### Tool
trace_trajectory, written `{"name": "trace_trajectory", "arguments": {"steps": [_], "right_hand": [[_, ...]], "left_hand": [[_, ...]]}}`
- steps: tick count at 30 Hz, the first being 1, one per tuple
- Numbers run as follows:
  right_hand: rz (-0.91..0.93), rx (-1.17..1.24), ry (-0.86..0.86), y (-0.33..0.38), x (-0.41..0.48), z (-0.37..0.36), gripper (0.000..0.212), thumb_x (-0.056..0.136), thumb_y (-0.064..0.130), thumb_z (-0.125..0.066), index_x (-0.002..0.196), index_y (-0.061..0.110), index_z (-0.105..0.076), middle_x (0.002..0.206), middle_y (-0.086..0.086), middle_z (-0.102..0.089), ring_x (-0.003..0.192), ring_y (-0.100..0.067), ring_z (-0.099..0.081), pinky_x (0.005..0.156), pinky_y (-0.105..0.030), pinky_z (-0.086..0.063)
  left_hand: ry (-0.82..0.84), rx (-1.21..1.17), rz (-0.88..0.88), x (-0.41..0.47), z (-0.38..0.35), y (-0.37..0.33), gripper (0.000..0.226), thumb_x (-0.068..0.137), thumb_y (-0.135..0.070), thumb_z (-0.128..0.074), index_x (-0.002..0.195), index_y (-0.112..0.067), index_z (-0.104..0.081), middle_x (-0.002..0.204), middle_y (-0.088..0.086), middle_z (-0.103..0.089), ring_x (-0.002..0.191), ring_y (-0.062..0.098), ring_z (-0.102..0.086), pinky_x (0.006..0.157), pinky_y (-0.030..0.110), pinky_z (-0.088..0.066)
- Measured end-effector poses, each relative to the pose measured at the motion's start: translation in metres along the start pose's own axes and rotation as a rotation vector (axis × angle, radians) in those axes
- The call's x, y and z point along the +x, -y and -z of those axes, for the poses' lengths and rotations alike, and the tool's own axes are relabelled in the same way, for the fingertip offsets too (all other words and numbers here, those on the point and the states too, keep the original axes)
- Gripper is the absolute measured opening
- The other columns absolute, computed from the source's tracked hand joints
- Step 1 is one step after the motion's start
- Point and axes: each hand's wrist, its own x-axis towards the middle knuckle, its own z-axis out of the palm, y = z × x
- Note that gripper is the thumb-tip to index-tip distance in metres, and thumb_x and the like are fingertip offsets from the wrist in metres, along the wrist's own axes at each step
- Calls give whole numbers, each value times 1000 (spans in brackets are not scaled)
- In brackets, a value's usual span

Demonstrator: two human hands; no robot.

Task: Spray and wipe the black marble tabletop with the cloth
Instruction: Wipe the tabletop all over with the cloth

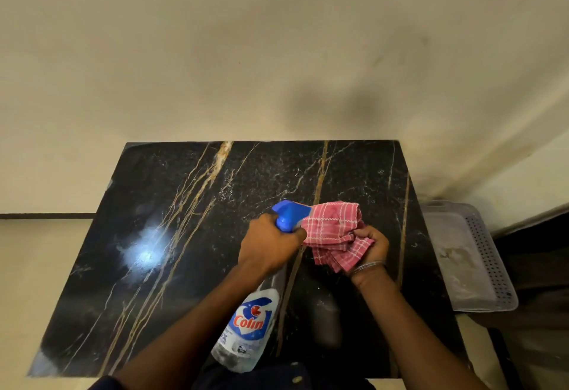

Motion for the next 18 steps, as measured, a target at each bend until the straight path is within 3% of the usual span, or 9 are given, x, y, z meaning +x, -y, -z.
{"name": "trace_trajectory", "arguments": {"steps": [3,7,12,14,15,16,18], "right_hand": [[12,3,-20,-13,6,-13,47,68,18,-45,109,9,-66,103,-17,-68,100,-39,-60,91,-52,-47],[92,77,-114,-31,31,-38,32,65,19,-50,89,11,-71,95,-12,-67,94,-35,-61,92,-51,-46],[240,23,-185,-40,94,-93,34,78,34,-57,101,14,-70,96,-6,-69,108,-30,-59,97,-43,-46],[282,-234,-148,-51,123,-118,64,76,56,-68,123,14,-64,109,-3,-67,114,-27,-58,99,-38,-47],[275,-487,-109,-58,139,-128,82,71,69,-69,133,16,-57,112,0,-64,111,-24,-59,95,-34,-48],[294,-832,-46,-64,153,-137,90,74,75,-62,142,19,-48,115,2,-61,110,-21,-56,94,-32,-48],[386,-1652,149,-84,182,-159,82,89,75,-31,155,27,-21,149,-3,-40,136,-22,-38,113,-42,-32]], "left_hand": [[33,-52,-26,12,17,13,16,78,-33,-72,80,-22,-61,59,-8,-60,48,-1,-57,47,14,-39],[36,-126,-55,38,51,40,16,82,-34,-70,86,-20,-63,65,-3,-65,55,6,-62,54,20,-50],[-25,-230,-61,81,99,68,17,86,-31,-69,98,-21,-62,73,-3,-66,62,3,-63,57,14,-50],[-46,-245,-68,102,118,77,12,86,-29,-70,91,-22,-61,68,-5,-63,59,-1,-60,54,11,-46],[-52,-252,-71,113,127,81,11,86,-29,-70,87,-24,-61,67,-6,-62,58,-2,-59,54,10,-46],[-56,-261,-70,122,134,84,11,86,-28,-71,85,-26,-60,66,-5,-62,57,-2,-59,54,10,-46],[-67,-279,-44,142,147,93,13,84,-29,-72,80,-24,-61,64,-3,-63,55,-1,-58,54,12,-48]]}}
